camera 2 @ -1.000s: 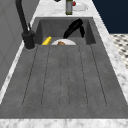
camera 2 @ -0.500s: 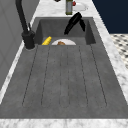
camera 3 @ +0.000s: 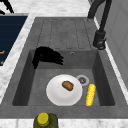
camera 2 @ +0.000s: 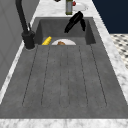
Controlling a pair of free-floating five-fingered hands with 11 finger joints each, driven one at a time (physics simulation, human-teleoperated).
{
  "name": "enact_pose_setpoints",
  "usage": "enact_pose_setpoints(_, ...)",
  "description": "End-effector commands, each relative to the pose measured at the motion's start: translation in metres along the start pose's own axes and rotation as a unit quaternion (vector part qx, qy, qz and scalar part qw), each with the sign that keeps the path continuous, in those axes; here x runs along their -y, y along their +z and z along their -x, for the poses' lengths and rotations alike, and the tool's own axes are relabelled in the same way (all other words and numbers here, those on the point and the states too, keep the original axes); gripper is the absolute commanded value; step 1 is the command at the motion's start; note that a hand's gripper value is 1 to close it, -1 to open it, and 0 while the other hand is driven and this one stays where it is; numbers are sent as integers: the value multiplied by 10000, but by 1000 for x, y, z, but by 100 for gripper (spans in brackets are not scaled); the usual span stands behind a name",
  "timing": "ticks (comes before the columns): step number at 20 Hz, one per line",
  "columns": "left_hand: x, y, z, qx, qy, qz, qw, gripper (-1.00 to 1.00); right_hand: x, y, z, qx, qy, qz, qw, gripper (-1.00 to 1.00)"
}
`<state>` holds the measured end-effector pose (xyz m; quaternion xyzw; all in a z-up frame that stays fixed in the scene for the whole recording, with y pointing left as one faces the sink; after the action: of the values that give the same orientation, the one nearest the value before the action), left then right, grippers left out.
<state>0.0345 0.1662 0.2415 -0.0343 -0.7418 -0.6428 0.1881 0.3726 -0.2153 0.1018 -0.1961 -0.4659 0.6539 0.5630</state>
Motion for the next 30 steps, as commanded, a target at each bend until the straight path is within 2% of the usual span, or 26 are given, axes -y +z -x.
enact_pose_setpoints(1, 0, 0, 0, 0, 0, 0, 10000, 0, 0, 24, -4, -64, 374, 483, 9981, -100)
enact_pose_setpoints(5, 0, 0, 0, 0, 0, 0, 10000, 0, -5, 51, -3, -18, 432, 760, 9962, -100)
enact_pose_setpoints(7, 0, 0, 0, 0, 0, 0, 10000, 0, 0, 58, 8, 147, 601, 966, 9934, -100)
enact_pose_setpoints(10, 0, 0, 0, 0, 0, 0, 10000, 0, -4, 49, 8, 465, 768, 796, 9928, -100)
enact_pose_setpoints(12, 0, 0, 0, 0, 0, 0, 10000, 0, -13, 39, 11, 456, 928, 618, 9927, -100)
enact_pose_setpoints(18, 0, 0, 0, 0, 0, 0, 10000, 0, -25, 21, 20, 636, 1050, 569, 9908, -100)
enact_pose_setpoints(22, 0, 0, 0, 0, 0, 0, 10000, 0, -34, 13, 24, 734, 1178, 370, 9896, -100)
enact_pose_setpoints(25, 0, 0, 0, 0, 0, 0, 10000, 0, -39, 14, 33, 660, 1281, 376, 9889, -100)
enact_pose_setpoints(27, 0, 0, 0, 0, 0, 0, 10000, 0, -36, 17, 34, 687, 1462, 531, 9854, -100)
enact_pose_setpoints(30, 0, 0, 0, 0, 0, 0, 10000, 0, -37, 5, 39, 539, 1549, 484, 9853, -100)
